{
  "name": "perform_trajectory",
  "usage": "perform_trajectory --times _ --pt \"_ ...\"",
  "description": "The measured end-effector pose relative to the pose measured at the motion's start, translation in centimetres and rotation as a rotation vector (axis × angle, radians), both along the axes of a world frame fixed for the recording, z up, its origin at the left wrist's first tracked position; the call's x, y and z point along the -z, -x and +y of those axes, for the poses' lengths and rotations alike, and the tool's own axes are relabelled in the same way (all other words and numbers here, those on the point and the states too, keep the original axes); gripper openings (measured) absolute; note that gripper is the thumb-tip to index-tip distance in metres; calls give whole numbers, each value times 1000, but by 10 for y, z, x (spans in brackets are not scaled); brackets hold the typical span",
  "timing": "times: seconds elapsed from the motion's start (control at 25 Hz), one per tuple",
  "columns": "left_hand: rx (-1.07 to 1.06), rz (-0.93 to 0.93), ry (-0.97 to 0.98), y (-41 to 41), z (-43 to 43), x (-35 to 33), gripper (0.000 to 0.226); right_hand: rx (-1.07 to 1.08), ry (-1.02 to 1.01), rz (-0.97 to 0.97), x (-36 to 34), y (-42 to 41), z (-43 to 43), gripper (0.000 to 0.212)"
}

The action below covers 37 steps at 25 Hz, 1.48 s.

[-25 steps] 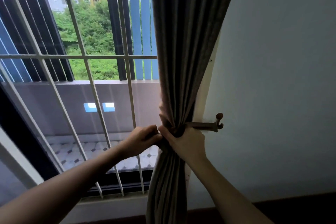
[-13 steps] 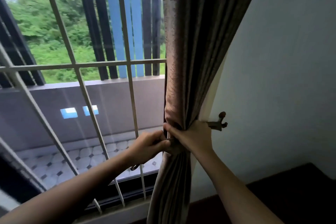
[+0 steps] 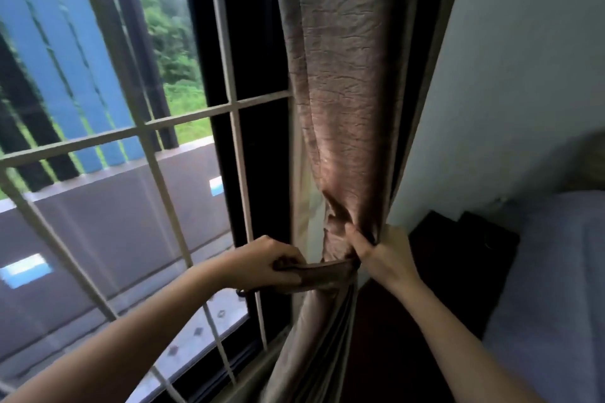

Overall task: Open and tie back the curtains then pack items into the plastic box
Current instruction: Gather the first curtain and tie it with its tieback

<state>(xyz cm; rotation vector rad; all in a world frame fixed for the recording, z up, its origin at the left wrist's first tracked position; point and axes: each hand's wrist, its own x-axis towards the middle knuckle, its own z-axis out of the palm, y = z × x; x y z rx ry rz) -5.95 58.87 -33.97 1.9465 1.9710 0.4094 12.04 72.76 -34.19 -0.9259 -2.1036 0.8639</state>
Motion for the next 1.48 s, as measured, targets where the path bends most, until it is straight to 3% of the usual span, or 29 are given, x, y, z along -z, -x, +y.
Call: perform_trajectory --times 0.24,0.32,0.48,0.6,0.8,0.92,1.04,1.2,1.36,1.48 --pt "28 -156 -97 -8 71 16 14 179 -14 2 -10 -34 42 31" --pt "-45 -398 -88 -9 93 21 5 214 -86 -2 -12 -39 61 31" --pt "-149 -954 -87 -3 122 32 13 256 -126 -8 -16 -38 98 38" --pt "-362 -1221 -210 -6 147 46 18 291 -139 -25 -19 -31 116 39" --pt "-973 -1521 -524 -32 205 54 24 333 -238 -103 -19 -13 132 54" --pt "-1227 -1452 -676 -44 225 52 30 349 -277 -136 -13 -2 138 49" --pt "-1337 -1331 -783 -46 237 57 25 331 -280 -120 -14 7 140 44" --pt "-1250 -1182 -787 -32 246 70 28 312 -242 -95 -19 18 135 43" --pt "-1218 -705 -604 -18 241 76 20 266 -235 -96 -16 24 135 49" --pt "-1163 -584 -541 -13 237 78 19 257 -212 -97 -18 24 134 45"
